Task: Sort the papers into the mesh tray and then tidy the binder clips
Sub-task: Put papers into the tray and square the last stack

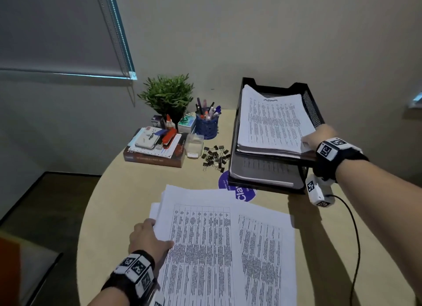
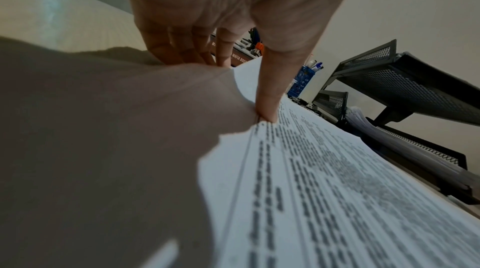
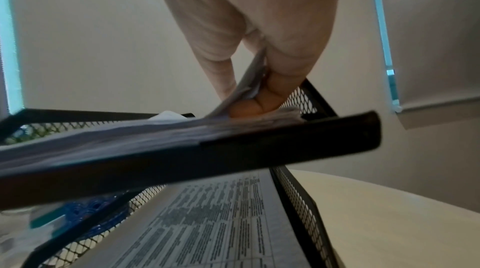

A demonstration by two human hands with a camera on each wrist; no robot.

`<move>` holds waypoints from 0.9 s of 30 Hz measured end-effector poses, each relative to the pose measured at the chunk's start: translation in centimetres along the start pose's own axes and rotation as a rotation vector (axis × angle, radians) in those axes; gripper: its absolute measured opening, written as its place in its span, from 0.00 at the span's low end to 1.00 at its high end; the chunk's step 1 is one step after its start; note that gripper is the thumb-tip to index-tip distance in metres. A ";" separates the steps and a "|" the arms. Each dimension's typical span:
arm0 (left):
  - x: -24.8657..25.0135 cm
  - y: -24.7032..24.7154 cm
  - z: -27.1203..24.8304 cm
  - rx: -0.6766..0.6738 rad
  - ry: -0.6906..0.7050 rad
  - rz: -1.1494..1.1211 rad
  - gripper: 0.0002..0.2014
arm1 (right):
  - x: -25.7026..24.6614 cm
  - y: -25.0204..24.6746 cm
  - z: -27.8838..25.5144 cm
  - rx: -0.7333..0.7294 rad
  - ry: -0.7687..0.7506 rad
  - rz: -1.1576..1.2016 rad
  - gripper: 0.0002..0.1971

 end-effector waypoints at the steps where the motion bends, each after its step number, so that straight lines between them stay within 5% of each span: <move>1: 0.0 0.0 -0.1 0.003 -0.004 -0.009 0.33 | 0.1 0.0 -0.2 0.011 -0.005 -0.021 0.07; 4: 0.0 -0.1 -0.2 0.001 -0.034 -0.039 0.31 | -0.3 -0.3 -1.4 0.055 -0.043 0.032 0.11; 8: -0.1 -0.5 -0.7 -0.018 -0.035 -0.069 0.22 | 0.8 -0.3 -4.7 0.147 -0.141 -0.050 0.31; 12: -0.3 -0.8 -1.3 -0.075 0.009 -0.120 0.16 | 3.5 1.6 -11.2 0.088 -0.192 0.029 0.33; 18: -1.4 -0.8 -1.8 -0.097 0.098 -0.171 0.15 | 9.0 7.0 -20.0 -0.205 -0.098 0.075 0.30; 21: -2.3 -1.1 -2.3 -0.092 0.118 -0.216 0.05 | 11.6 8.9 -22.6 -0.258 -0.002 0.094 0.28; 27: -3.5 -0.9 -2.6 -0.227 0.091 -0.398 0.18 | 15.4 11.1 -25.6 -0.297 0.180 -0.018 0.39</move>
Point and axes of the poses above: each hand's wrist, its own z-axis towards the middle knuckle, its own y-axis out of the palm, x = y × z, the point moved 2 cm from there along z, towards the middle knuckle, and after that the axes turned 4 degrees about x, right-handed, at the moved point
